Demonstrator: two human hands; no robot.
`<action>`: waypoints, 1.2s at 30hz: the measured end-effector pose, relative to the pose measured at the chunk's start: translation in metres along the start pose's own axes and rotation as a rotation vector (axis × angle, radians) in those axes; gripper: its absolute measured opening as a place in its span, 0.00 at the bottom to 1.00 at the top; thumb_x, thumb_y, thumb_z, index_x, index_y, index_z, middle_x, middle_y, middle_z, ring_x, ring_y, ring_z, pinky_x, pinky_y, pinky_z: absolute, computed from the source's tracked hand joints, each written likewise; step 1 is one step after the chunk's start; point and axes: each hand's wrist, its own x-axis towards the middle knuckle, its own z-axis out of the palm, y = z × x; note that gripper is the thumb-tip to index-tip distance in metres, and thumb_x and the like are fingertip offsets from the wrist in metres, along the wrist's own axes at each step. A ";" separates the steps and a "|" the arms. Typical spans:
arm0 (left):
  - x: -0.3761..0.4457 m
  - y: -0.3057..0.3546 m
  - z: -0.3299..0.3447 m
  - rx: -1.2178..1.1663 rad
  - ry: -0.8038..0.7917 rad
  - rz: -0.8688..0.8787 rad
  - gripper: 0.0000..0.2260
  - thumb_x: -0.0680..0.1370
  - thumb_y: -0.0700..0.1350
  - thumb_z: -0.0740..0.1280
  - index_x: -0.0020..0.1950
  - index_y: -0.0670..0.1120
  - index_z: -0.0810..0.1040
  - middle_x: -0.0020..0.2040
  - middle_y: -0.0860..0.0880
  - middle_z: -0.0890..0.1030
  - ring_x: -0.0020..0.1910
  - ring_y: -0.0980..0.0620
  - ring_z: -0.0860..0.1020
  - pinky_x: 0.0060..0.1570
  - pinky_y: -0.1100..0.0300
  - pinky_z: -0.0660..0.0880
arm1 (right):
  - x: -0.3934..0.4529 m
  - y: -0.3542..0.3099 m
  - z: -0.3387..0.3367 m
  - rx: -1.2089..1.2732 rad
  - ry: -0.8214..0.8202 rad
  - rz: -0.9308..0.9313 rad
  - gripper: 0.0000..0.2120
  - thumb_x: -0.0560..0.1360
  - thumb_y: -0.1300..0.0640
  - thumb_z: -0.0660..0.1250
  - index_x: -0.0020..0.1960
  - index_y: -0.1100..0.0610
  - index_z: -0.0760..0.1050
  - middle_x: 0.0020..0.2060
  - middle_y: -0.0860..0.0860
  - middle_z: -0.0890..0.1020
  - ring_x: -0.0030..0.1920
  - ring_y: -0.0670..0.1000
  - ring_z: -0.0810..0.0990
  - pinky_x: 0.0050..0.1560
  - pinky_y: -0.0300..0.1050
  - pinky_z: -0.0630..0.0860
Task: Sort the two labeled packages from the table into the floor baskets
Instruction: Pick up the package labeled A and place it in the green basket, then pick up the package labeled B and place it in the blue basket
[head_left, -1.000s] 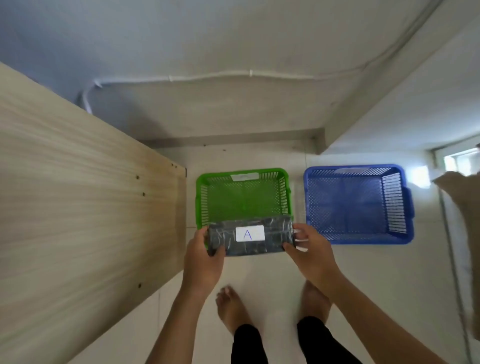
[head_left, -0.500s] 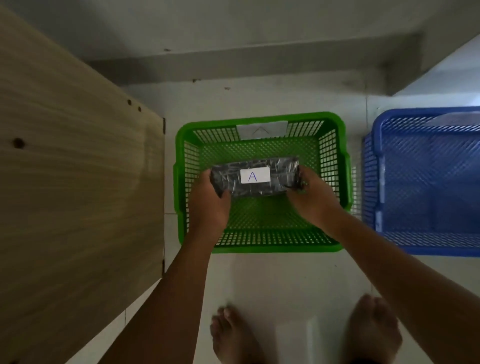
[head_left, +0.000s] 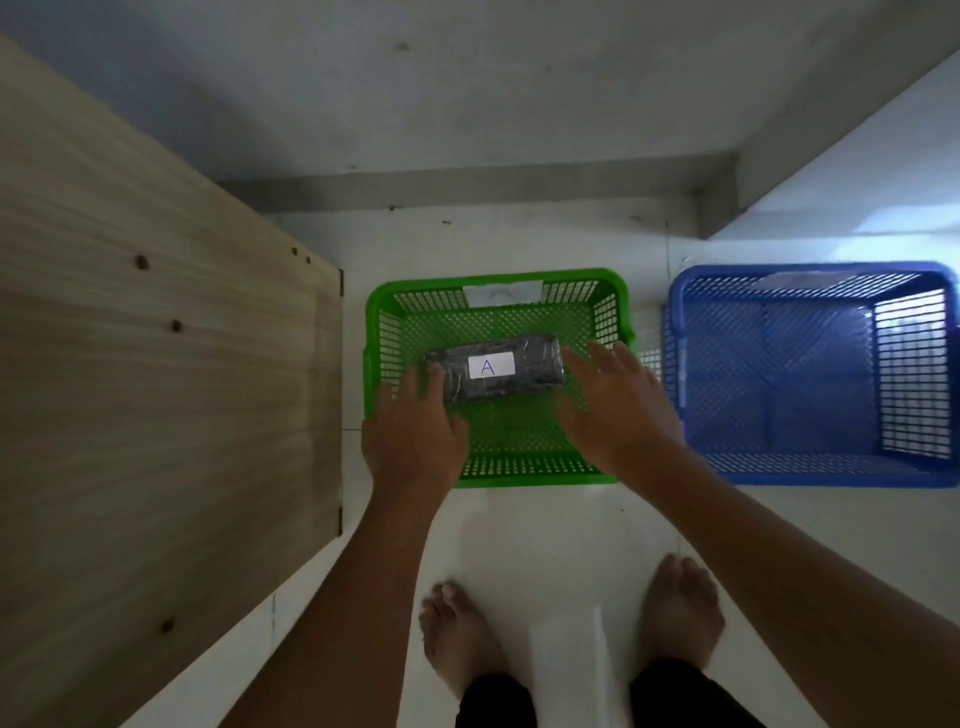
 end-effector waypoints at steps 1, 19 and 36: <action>-0.014 0.004 -0.011 0.045 -0.009 0.017 0.30 0.80 0.53 0.61 0.82 0.52 0.57 0.81 0.45 0.60 0.78 0.39 0.60 0.69 0.42 0.66 | -0.012 -0.006 -0.011 -0.082 -0.006 -0.012 0.28 0.79 0.46 0.56 0.78 0.47 0.56 0.79 0.54 0.58 0.79 0.58 0.51 0.77 0.63 0.53; -0.361 0.042 -0.299 0.177 -0.052 0.268 0.31 0.81 0.53 0.62 0.82 0.57 0.54 0.83 0.49 0.55 0.82 0.42 0.52 0.77 0.40 0.54 | -0.407 -0.101 -0.236 -0.087 0.098 0.194 0.27 0.79 0.44 0.55 0.78 0.45 0.57 0.80 0.53 0.56 0.80 0.57 0.46 0.77 0.61 0.49; -0.611 -0.105 -0.329 -0.019 0.188 -0.039 0.32 0.80 0.56 0.63 0.81 0.60 0.53 0.83 0.52 0.56 0.81 0.43 0.53 0.75 0.39 0.56 | -0.625 -0.231 -0.204 -0.054 0.142 -0.108 0.29 0.79 0.41 0.52 0.79 0.44 0.52 0.79 0.53 0.58 0.80 0.56 0.49 0.77 0.60 0.50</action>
